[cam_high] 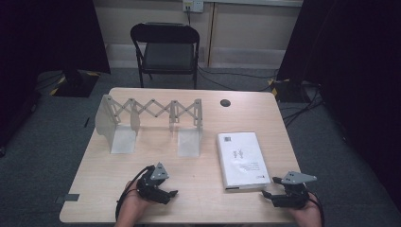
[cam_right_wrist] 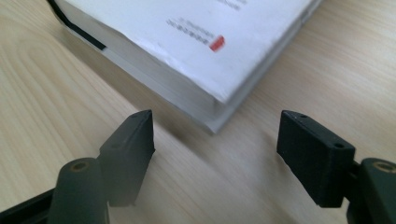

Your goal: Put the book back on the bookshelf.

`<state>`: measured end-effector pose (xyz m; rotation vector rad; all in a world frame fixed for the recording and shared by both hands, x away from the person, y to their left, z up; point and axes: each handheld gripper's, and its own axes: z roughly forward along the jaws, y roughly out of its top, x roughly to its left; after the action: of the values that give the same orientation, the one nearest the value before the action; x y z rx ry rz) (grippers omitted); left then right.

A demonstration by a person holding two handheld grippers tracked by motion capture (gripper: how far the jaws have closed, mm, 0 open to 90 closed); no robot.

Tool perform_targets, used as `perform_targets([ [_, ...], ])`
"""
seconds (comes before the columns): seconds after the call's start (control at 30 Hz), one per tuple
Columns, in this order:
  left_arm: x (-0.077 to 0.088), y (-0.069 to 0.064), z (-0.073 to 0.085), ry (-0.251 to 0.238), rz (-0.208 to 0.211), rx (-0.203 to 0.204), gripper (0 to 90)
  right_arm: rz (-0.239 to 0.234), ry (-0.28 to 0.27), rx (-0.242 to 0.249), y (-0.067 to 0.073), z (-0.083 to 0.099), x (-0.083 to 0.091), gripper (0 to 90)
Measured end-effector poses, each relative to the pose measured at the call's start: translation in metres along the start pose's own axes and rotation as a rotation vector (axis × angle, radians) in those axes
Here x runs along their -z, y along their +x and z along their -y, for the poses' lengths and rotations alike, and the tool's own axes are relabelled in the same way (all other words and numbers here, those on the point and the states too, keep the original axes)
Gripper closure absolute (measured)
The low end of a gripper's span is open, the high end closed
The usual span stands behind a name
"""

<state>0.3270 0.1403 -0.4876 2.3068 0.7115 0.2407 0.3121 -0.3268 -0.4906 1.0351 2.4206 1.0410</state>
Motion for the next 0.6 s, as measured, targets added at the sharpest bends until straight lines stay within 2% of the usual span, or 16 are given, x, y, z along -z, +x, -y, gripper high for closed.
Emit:
perform_targets([
  [0.07, -0.001, -0.004, -0.006, -0.021, 0.046, 0.024, 25.2, 0.007, 0.0, 0.009, 0.003, -0.004, 0.0, 29.4],
  [0.1, -0.002, -0.007, -0.009, -0.033, 0.055, 0.029, 25.3, 0.01, 0.001, 0.012, 0.003, -0.006, 0.0, 29.6],
  [0.13, -0.001, -0.01, -0.012, -0.039, 0.052, 0.015, 26.2, 0.009, -0.003, 0.012, 0.003, -0.007, 0.0, 31.3],
  [0.23, -0.004, -0.017, -0.019, -0.061, 0.083, 0.007, 27.3, 0.001, -0.008, 0.015, 0.004, -0.01, -0.001, 35.1],
  [0.33, -0.008, -0.022, -0.026, -0.043, 0.106, 0.008, 29.0, -0.003, -0.01, 0.027, 0.004, -0.013, -0.002, 38.8],
  [0.43, -0.01, -0.026, -0.031, -0.045, 0.121, 0.039, 30.8, -0.003, -0.006, 0.022, 0.004, -0.014, -0.003, 39.9],
  [0.47, -0.012, -0.028, -0.036, -0.046, 0.136, 0.059, 34.4, -0.013, -0.002, 0.015, 0.003, -0.014, -0.005, 42.7],
  [0.6, -0.02, -0.034, -0.047, -0.033, 0.146, 0.069, 33.6, -0.016, 0.015, 0.02, 0.003, -0.015, -0.009, 45.0],
])
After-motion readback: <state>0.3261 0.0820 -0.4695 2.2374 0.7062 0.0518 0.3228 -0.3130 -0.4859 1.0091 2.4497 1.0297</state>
